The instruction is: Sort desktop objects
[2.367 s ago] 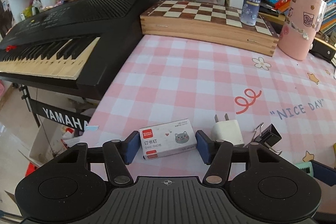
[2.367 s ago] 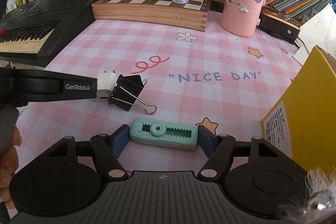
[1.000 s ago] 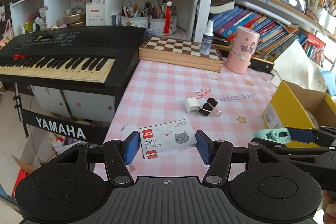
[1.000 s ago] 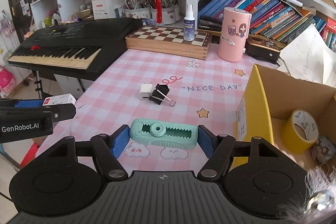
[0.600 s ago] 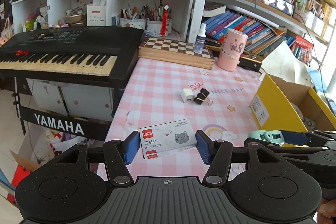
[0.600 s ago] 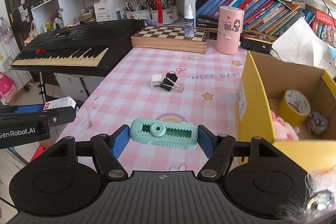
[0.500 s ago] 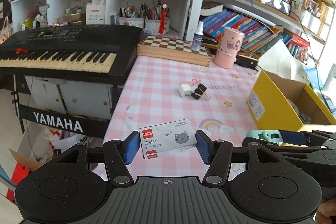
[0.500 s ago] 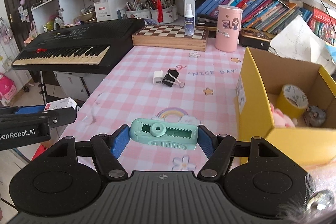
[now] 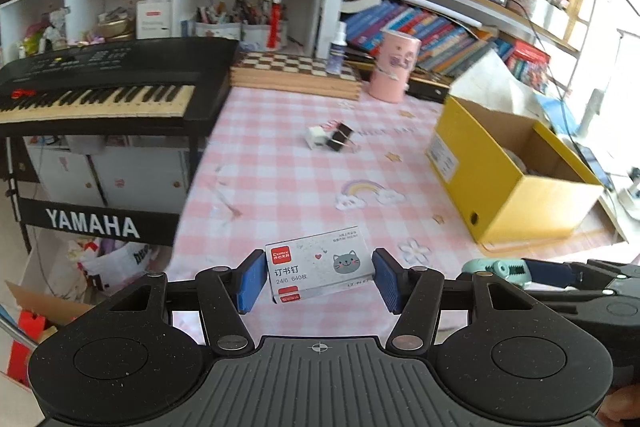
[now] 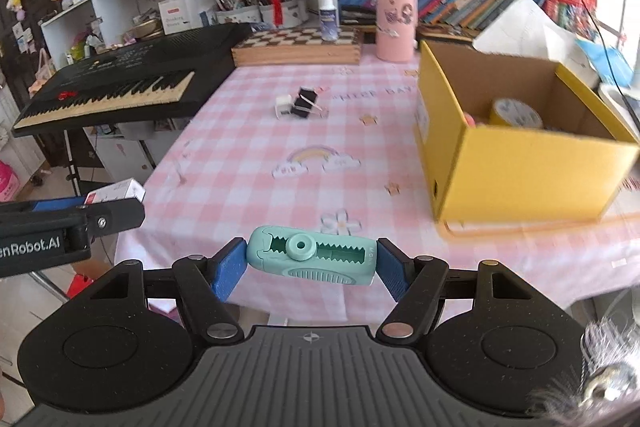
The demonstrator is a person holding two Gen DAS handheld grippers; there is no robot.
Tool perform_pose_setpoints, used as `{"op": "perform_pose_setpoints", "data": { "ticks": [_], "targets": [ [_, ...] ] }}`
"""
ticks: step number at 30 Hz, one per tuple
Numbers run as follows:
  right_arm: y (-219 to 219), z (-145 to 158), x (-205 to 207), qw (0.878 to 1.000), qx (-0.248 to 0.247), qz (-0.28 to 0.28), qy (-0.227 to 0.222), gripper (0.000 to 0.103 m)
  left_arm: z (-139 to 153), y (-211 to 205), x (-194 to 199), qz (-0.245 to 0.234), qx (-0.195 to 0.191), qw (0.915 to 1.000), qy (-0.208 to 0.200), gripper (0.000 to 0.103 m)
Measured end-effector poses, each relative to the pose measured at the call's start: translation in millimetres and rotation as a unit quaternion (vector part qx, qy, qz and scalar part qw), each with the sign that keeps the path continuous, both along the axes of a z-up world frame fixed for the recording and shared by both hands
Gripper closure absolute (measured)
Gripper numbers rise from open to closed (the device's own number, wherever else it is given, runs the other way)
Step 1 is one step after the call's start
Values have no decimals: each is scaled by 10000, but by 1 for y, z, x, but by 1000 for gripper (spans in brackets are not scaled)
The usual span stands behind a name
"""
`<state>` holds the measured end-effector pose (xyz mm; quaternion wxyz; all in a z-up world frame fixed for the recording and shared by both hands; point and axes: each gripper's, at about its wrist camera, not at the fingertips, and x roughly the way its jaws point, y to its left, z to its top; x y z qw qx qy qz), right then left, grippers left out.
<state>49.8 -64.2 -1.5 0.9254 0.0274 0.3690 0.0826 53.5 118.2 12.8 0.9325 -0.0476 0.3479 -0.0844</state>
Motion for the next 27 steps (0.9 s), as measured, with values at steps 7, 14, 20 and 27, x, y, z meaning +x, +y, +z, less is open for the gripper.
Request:
{"op": "perform_pose_setpoints", "data": {
  "ticks": [7, 14, 20, 27],
  "targets": [
    [-28, -2, -28, 9978, 55, -655, 119, 36, -2, -24, -10, -560, -59, 9984, 58, 46],
    [-58, -2, -53, 9923, 20, -1238, 94, 36, -3, -55, -14, -1114, -127, 9937, 57, 46],
    [-80, -4, -67, 9858, 53, -1668, 176, 36, -5, -80, -15, -1563, -157, 9876, 70, 46],
    [-105, -6, -82, 9772, 74, -2105, 276, 36, -9, -107, -13, -1966, -239, 9801, 154, 46]
  ]
}}
